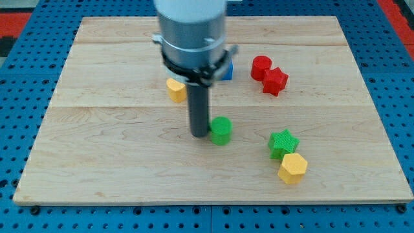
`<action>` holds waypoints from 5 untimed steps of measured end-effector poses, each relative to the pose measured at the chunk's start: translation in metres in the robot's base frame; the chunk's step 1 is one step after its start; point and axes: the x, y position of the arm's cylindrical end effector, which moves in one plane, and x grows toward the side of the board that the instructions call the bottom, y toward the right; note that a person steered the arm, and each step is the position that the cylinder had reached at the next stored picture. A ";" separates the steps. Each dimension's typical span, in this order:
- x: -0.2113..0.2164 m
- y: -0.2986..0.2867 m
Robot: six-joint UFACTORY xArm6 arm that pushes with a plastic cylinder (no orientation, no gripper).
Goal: Move yellow hexagon slightly right
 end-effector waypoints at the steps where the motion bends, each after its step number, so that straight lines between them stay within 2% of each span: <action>1: 0.021 0.045; 3: 0.051 0.017; 5: 0.055 0.107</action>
